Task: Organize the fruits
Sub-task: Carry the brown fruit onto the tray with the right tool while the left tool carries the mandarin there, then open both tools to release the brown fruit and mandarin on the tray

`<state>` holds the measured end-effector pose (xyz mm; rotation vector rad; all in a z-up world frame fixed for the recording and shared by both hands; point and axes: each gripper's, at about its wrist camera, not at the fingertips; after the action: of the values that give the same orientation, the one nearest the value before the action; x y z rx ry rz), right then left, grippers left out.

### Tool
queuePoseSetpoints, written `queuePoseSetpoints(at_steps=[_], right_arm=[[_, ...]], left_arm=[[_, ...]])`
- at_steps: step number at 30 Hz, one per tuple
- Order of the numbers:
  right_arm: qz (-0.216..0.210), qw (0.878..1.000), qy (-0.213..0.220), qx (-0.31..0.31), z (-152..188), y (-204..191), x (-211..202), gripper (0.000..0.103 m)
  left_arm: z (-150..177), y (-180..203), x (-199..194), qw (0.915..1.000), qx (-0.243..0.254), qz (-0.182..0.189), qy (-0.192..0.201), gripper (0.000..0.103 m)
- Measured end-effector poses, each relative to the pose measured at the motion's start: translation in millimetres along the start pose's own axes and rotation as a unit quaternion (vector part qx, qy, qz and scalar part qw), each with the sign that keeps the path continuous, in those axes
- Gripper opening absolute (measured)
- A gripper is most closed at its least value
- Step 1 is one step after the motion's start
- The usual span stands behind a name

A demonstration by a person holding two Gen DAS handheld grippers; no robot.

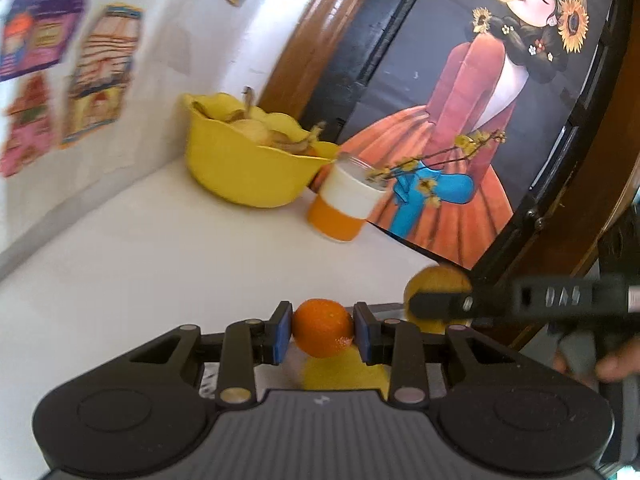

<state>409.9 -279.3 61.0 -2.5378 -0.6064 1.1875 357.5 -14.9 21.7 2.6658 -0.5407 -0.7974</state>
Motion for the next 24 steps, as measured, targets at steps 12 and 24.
queuePoseSetpoints(at_steps=[12,24], right_arm=[[0.019,1.0,-0.01,-0.017,18.1,39.4,5.0,0.064],[0.021,0.999,0.002,-0.033,32.0,45.9,5.8,0.065]], left_arm=[[0.3,38.7,50.2,0.9962,0.053,-0.035,-0.06,0.036],[5.4,49.8,59.4,0.9912,0.085,-0.068,-0.075,0.036]])
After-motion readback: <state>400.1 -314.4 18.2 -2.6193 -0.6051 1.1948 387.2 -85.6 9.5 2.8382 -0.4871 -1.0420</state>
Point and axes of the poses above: each gripper's, at about its wrist camera, not at the fingertips, and x roughly the way its jaws point, y to its right, z to its underside, and after that the axes turned 4 degrees about x, right-handed
